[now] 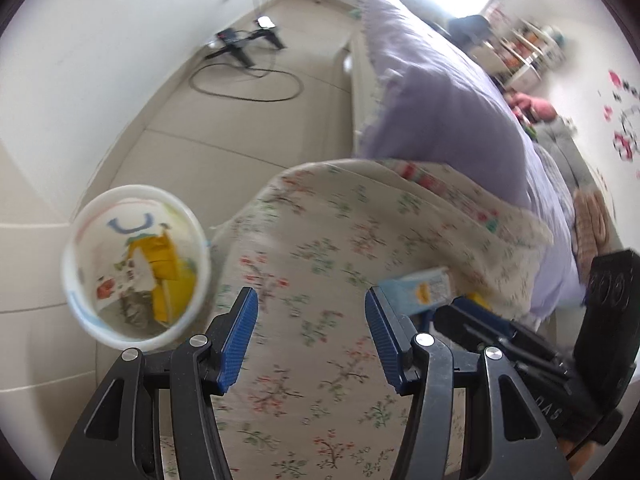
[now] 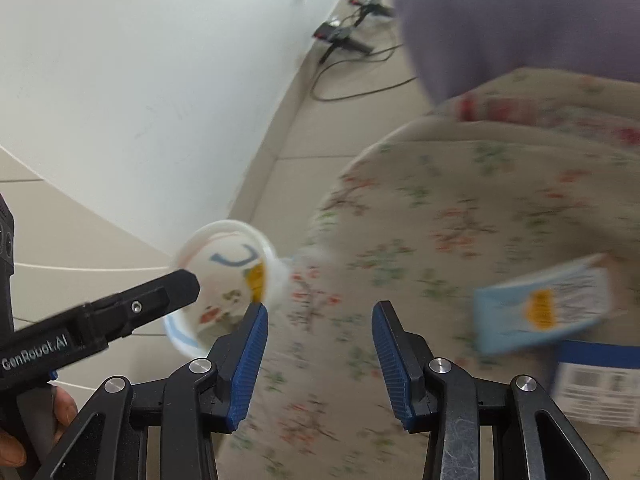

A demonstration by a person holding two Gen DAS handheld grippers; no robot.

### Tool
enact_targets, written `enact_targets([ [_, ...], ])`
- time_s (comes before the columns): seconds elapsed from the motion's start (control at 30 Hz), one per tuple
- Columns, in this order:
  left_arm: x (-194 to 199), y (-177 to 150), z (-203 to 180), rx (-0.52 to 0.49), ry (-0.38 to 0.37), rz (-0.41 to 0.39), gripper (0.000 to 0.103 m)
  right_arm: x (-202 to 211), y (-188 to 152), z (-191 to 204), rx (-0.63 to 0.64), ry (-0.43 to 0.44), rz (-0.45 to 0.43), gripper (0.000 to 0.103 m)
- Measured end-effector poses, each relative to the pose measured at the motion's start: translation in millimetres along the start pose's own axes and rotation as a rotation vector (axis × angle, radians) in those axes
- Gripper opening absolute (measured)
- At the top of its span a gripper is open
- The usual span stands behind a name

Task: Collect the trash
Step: 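Move both grippers back over the remaining trash on the bed cover, then grasp the dark blue box with left gripper while right gripper grasps yellow sponge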

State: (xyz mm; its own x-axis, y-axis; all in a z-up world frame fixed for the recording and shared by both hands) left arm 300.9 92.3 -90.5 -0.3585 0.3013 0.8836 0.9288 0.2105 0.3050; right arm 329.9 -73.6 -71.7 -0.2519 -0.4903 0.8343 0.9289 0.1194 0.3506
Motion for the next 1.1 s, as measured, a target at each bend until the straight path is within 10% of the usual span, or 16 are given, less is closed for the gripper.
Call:
enact_targets([
  [0.5,-62.8,-56.1,-147.6,-0.571,0.102,0.034,0.059,113.3,-44.0,-146.6,-0.202,-0.162,-0.07,0.052],
  [0.9,-121.9,-102.5,-212.6,-0.866,0.102,0.101,0.059,95.4,-70.0,-234.8,-0.434,-0.139,0.047,0.053],
  [1.1,-160.5,-118.4,-221.7,-1.004,0.308,0.102,0.059,75.4,-74.6,-244.2,-0.471,-0.154,0.111,0.053],
])
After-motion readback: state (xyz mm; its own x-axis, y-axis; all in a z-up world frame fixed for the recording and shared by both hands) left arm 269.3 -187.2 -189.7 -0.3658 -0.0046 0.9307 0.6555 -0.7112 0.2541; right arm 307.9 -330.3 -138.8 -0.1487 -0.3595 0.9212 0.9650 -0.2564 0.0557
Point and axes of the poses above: each gripper's, at about its wrist camera, not at the fingertips, and x roughly against the way its jaws point, z to its left, y to its top, the point moved 3 cm from there along -x, roughly the way its jaws point, and after that the axes turned 5 degrees about z, right-handed, at the moved point
